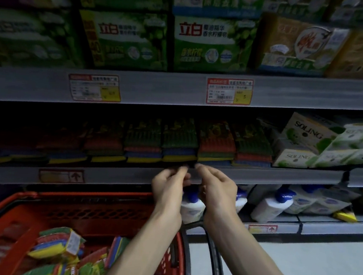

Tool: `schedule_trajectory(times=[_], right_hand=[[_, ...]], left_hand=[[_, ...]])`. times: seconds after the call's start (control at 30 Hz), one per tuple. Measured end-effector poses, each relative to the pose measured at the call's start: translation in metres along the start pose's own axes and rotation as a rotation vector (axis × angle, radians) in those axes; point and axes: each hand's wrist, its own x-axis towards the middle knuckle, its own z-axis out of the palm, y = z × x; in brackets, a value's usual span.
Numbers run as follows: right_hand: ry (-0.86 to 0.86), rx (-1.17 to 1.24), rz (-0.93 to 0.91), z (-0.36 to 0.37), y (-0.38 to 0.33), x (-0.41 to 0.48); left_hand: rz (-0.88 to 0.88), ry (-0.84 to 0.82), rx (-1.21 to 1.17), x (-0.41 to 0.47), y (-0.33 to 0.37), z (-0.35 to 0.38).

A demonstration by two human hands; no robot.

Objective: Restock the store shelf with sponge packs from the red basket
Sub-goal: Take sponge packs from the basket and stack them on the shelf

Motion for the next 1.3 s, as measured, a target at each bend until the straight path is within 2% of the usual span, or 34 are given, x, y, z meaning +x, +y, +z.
schedule_trajectory(times=[0.2, 0.57, 0.77, 1.3], right_hand=[[-0.080, 0.033, 0.043, 0.029, -0.004, -0.014], [0.031, 0.197, 0.091, 0.051, -0.008, -0.006], [0.037, 0.225, 0.126, 0.053, -0.011, -0.008], [-0.001, 0.301, 0.134, 0.050, -0.005, -0.014]], left_hand=[[0.063, 0.058, -0.069, 0.008, 0.013, -0.021], [0.022, 0.060, -0.172, 0.012, 0.026, -0.018], [0.013, 0.095, -0.160, 0.015, 0.025, -0.013], [0.022, 0.039, -0.154, 0.007, 0.024, -0.014]])
